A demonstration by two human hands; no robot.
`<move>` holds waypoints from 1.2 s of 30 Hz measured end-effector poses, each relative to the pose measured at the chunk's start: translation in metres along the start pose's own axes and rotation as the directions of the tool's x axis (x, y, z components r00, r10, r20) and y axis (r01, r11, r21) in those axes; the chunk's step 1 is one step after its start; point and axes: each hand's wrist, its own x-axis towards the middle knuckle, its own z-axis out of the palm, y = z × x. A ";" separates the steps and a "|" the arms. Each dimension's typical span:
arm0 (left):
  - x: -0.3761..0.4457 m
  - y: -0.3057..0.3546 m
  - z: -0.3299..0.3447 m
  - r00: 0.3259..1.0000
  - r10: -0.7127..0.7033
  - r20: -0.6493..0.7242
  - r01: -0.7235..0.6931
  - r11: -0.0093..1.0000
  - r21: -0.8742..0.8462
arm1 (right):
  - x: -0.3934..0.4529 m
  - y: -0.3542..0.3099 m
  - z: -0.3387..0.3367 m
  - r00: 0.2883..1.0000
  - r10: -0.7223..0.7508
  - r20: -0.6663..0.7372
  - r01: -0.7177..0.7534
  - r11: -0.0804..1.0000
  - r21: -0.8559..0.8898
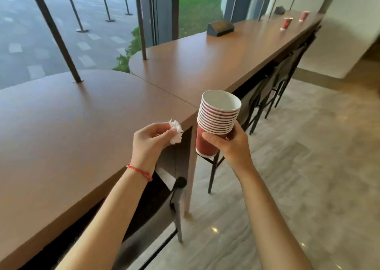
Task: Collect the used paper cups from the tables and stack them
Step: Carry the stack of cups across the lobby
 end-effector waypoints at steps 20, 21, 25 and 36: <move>-0.078 -0.060 0.388 0.760 -0.162 0.629 0.148 0.986 0.075 | -0.092 0.076 -0.362 0.725 0.167 -0.668 -0.233 0.972 -0.011; -0.077 -0.061 0.401 0.751 -0.160 0.641 0.138 0.987 0.085 | -0.090 0.080 -0.372 0.717 0.172 -0.675 -0.238 0.971 -0.005; -0.061 -0.065 0.446 0.724 -0.156 0.672 0.111 0.988 0.110 | -0.067 0.096 -0.404 0.690 0.188 -0.699 -0.247 0.969 0.016; 0.064 -0.091 0.596 0.680 -0.220 0.700 0.167 0.975 0.144 | 0.088 0.159 -0.498 0.676 0.217 -0.704 -0.257 0.965 0.050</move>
